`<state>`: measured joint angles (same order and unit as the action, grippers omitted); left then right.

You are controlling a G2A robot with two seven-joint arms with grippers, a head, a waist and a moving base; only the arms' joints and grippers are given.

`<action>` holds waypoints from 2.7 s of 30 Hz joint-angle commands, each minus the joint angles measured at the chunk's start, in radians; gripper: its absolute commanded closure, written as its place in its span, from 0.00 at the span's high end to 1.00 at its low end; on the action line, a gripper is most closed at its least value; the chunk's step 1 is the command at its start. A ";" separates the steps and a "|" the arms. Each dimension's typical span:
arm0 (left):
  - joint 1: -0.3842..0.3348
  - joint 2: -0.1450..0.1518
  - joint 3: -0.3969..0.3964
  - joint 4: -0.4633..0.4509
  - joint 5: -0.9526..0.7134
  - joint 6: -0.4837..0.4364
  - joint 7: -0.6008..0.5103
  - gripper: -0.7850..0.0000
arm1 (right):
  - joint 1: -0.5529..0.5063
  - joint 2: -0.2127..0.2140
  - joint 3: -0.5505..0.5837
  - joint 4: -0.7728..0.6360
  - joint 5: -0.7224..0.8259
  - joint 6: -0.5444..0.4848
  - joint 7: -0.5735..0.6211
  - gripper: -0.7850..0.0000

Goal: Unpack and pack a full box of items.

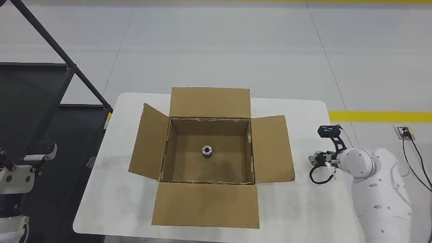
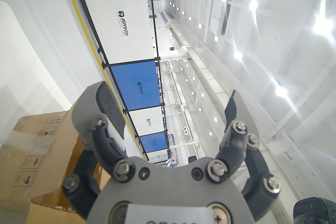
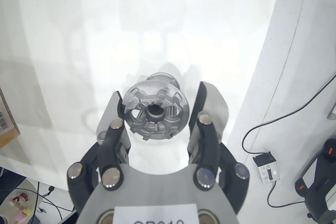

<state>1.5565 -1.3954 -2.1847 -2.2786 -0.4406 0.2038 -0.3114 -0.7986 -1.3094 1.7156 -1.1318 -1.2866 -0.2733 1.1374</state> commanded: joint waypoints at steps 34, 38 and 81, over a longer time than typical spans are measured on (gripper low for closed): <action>0.000 0.000 0.000 0.000 0.000 0.000 0.000 1.00 | 0.156 -0.174 -0.947 -0.247 -0.049 0.204 -0.001 0.00; 0.000 0.000 0.000 0.000 0.000 0.000 0.000 1.00 | 0.226 -0.206 -0.974 -0.107 -0.012 0.250 -0.039 0.00; 0.000 0.000 0.000 0.000 0.000 0.000 0.000 1.00 | -0.218 -0.133 -0.642 -0.863 -0.033 0.080 -0.112 1.00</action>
<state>1.5565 -1.3954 -2.1847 -2.2786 -0.4406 0.2038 -0.3114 -1.0159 -1.4424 1.0735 -1.9934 -1.3201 -0.1928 1.0250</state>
